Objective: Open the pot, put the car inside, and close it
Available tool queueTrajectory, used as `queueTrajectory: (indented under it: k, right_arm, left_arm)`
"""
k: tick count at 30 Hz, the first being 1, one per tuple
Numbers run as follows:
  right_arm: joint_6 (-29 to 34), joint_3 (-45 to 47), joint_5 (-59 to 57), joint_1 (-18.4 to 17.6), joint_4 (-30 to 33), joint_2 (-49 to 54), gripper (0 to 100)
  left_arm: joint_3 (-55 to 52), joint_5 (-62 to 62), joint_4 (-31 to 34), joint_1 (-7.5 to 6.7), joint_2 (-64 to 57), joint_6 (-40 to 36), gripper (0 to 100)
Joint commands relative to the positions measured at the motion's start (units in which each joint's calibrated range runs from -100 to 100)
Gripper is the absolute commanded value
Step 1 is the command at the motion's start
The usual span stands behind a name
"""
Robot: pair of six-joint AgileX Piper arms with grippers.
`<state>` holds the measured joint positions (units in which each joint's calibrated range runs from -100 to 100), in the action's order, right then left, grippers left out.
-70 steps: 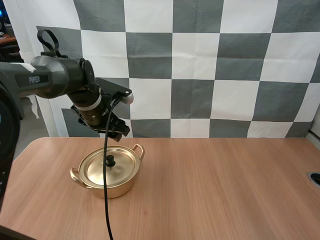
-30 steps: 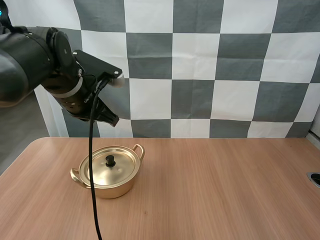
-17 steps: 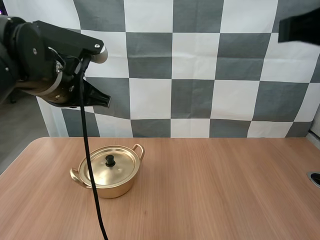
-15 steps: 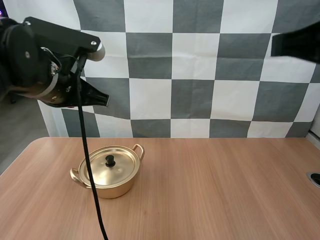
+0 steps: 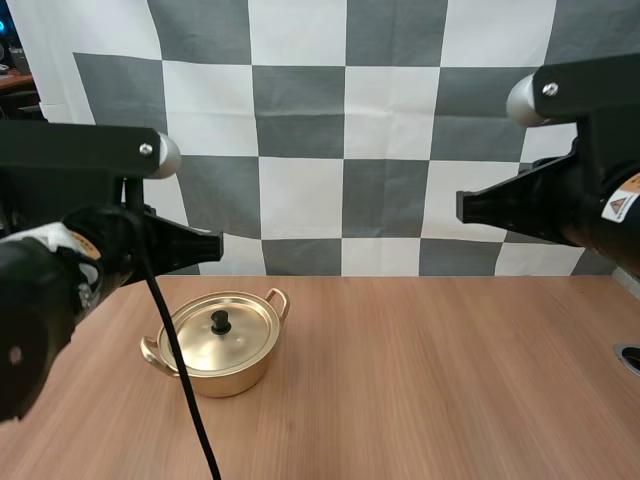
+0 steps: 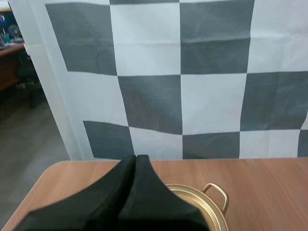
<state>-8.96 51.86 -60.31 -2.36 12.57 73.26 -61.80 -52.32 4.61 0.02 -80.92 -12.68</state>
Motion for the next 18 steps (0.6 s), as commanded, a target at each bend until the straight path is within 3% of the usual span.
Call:
queueTrajectory:
  k: [1,11,18]
  right_arm:
    - [0.05,10.95,17.72,0.0,0.06,0.05,0]
    - [2.33,24.52,31.68,0.0,-2.03,0.05,0]
    - [2.33,31.45,37.75,0.97,-1.77,0.31,0]
  left_arm:
    - [-22.92,32.15,-0.1,0.05,-7.64,0.07,0]
    - [-37.24,35.54,-1.03,0.05,-19.08,0.05,0]
    - [-38.2,30.5,-2.92,0.14,-19.08,0.05,0]
